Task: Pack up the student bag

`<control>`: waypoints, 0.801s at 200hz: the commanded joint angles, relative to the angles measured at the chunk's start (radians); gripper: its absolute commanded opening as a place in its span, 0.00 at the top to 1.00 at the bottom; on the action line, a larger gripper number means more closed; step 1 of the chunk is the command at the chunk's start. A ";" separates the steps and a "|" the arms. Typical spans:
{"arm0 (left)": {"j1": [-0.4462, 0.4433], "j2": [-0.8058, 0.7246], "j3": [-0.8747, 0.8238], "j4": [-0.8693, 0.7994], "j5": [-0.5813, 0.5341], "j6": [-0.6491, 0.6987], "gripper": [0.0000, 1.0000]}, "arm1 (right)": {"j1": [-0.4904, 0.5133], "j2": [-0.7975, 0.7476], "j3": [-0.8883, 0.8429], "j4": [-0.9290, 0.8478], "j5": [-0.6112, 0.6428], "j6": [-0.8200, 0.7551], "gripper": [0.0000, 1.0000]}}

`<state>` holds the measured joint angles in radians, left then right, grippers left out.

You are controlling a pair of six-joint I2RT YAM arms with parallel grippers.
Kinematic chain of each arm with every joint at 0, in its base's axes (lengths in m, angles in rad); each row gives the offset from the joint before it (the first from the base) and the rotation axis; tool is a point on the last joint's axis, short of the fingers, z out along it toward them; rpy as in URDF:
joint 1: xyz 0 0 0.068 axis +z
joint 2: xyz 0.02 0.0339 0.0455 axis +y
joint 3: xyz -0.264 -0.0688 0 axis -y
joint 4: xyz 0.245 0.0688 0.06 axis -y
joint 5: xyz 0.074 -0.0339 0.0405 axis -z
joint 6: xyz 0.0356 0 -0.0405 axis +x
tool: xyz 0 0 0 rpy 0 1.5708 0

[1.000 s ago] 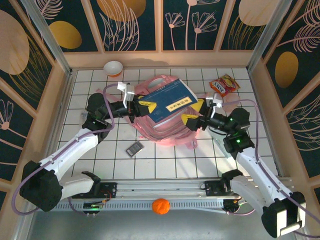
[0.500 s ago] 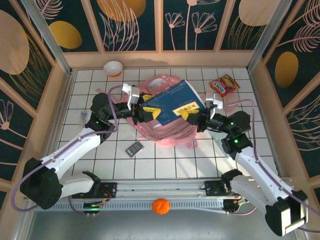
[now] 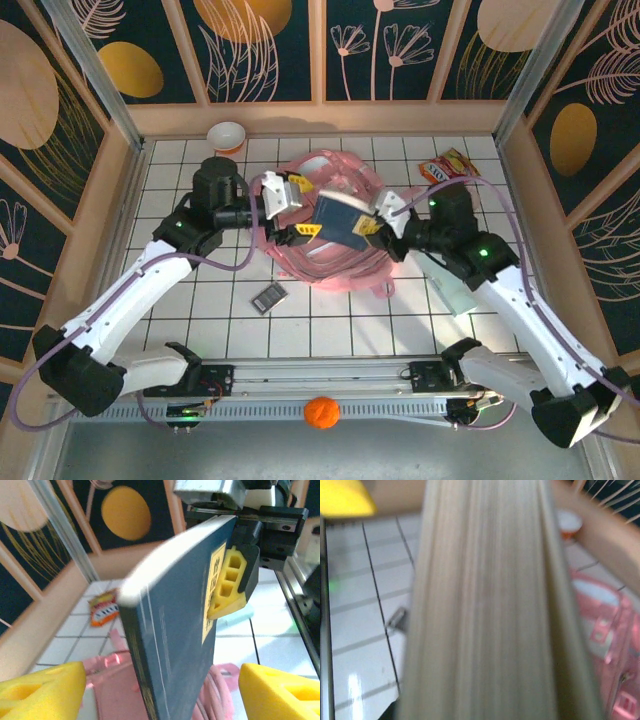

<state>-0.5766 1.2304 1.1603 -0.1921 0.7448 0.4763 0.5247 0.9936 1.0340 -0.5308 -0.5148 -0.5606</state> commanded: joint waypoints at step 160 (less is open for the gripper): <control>-0.033 -0.027 -0.354 1.090 -0.212 -1.151 1.00 | -0.516 -0.371 -0.531 0.858 -0.419 1.039 0.17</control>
<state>-0.6140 1.2423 0.7856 0.6468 0.6952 -0.3805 0.0238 0.6552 0.5652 0.0444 -0.9119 0.0555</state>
